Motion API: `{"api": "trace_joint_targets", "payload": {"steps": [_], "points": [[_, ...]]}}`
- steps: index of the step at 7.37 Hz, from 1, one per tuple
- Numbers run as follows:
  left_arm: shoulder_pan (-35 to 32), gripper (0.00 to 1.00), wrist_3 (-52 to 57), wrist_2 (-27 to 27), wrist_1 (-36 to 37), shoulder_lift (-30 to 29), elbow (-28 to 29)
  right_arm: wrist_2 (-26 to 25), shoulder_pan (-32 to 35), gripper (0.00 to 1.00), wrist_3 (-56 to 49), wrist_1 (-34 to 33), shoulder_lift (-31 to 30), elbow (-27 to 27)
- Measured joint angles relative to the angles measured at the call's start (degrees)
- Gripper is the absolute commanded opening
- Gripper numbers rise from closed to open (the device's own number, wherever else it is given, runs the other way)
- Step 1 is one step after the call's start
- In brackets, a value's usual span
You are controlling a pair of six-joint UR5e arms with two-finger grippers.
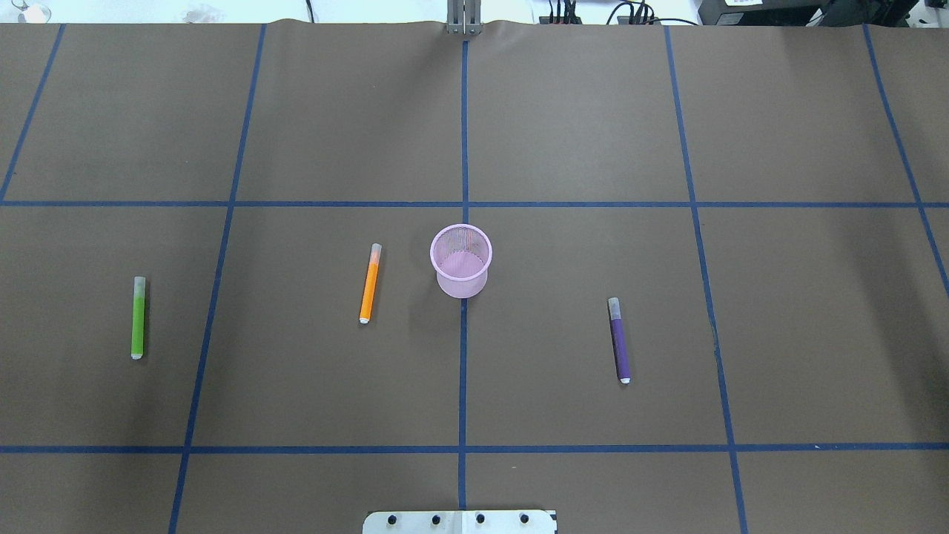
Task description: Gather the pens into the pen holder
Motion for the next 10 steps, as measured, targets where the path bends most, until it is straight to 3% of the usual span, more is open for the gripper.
{"api": "trace_joint_targets", "payload": {"steps": [10], "points": [[0.6,1.0,-0.3,-0.4,-0.8,-1.8,1.1,0.3,-1.1,1.0,-0.1,0.1,0.6,1.5]]}}
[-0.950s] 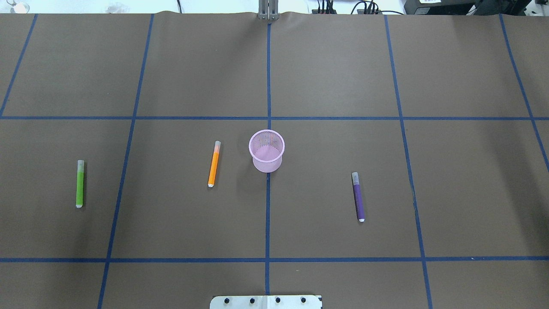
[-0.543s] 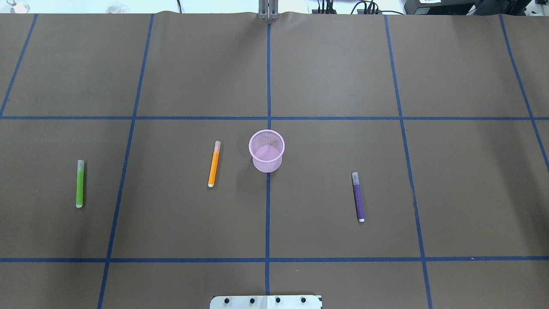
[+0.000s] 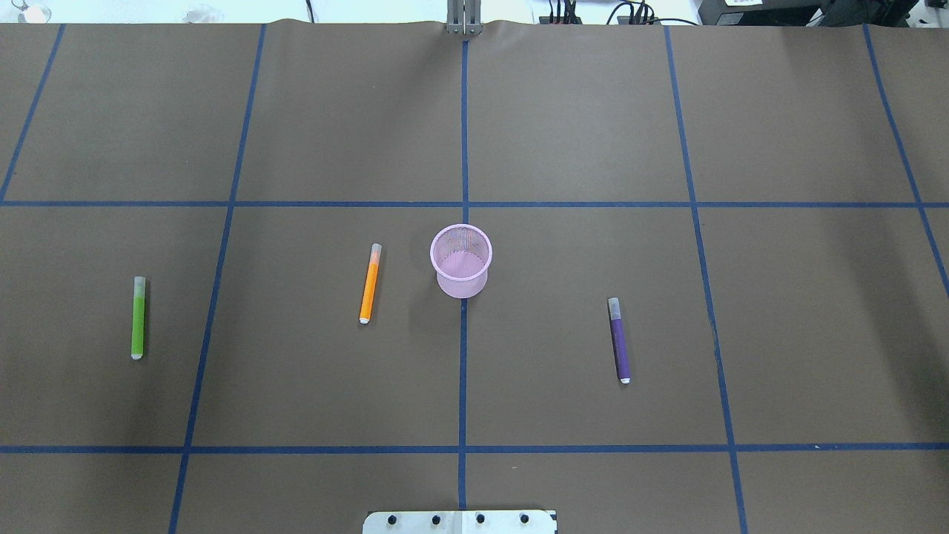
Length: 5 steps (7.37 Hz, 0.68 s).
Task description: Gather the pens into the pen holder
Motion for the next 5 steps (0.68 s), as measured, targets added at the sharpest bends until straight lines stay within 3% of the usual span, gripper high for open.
{"api": "trace_joint_targets", "payload": {"steps": [3,5], "points": [[0.7,1.0,-1.1,-3.0,-0.3,-4.4,-1.3,2.6,-1.4,1.0,0.1,-0.2,1.3,1.3],[5.3,1.0,-10.9,-5.2,-3.7,-5.7,-1.7,4.2,-1.6,1.0,-0.2,0.1,1.0,0.7]]}}
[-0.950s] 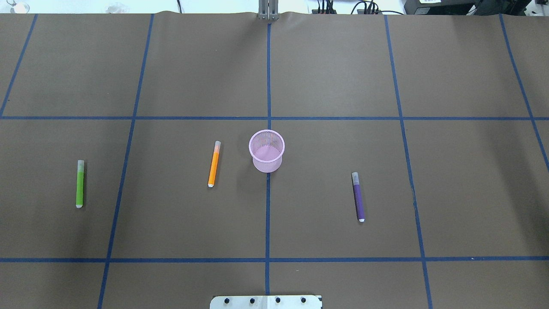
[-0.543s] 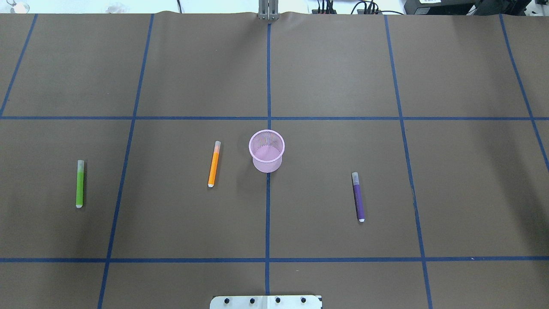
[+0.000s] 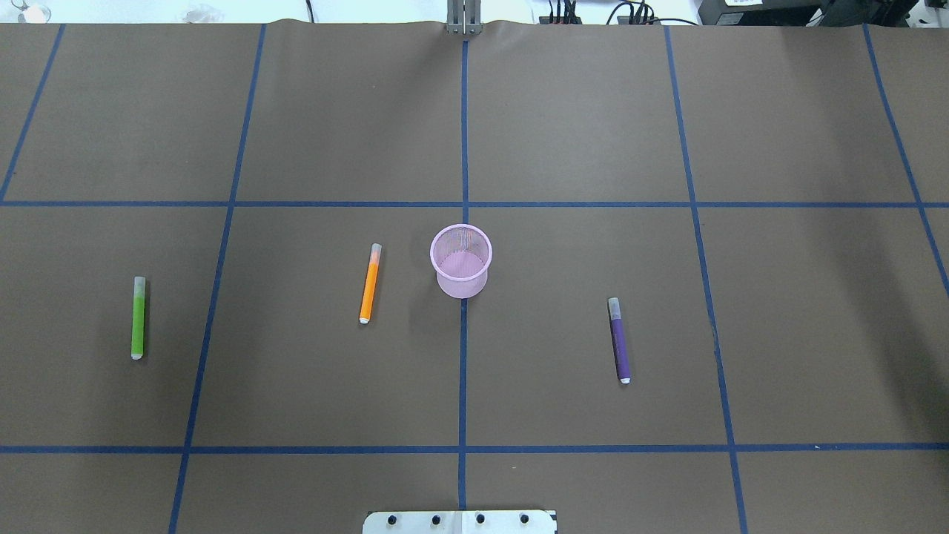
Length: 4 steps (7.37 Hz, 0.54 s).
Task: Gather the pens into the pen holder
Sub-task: 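Lower the left gripper over the green marker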
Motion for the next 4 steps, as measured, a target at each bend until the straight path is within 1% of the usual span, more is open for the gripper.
{"api": "trace_joint_targets", "payload": {"steps": [1,3,4], "points": [[4.3,1.0,-9.1,1.9,-3.3,-0.3,-0.4,0.2,0.0,1.0,-0.4,0.2,-0.4,-0.4],[14.8,1.0,-27.6,9.1,-10.7,-0.1,-1.9,0.2,-0.1,1.0,-0.1,1.3,-0.6,-0.7],[18.9,0.99,-33.3,11.7,-12.6,0.0,-2.5,0.2,-0.1,1.0,0.1,1.5,-0.8,-0.8]]}}
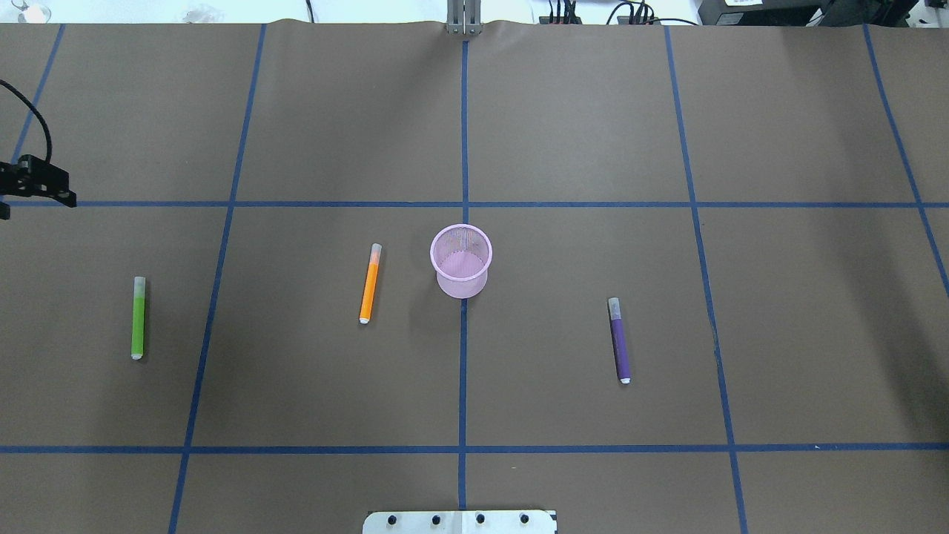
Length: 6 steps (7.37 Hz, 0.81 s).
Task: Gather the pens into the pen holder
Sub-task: 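Lower the left gripper over the green marker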
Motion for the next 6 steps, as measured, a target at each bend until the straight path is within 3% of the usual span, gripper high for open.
{"api": "trace_joint_targets", "payload": {"steps": [2,6], "points": [[7.0,0.99,-7.4,5.6,-4.2,0.8,-0.3,0.2,0.0,1.0,-0.3,0.2,-0.4,0.0],[15.7,0.94,-10.5,9.5,-6.3,1.6,0.6,0.5,0.0,1.0,0.2,0.1,-0.6,-0.1]]}}
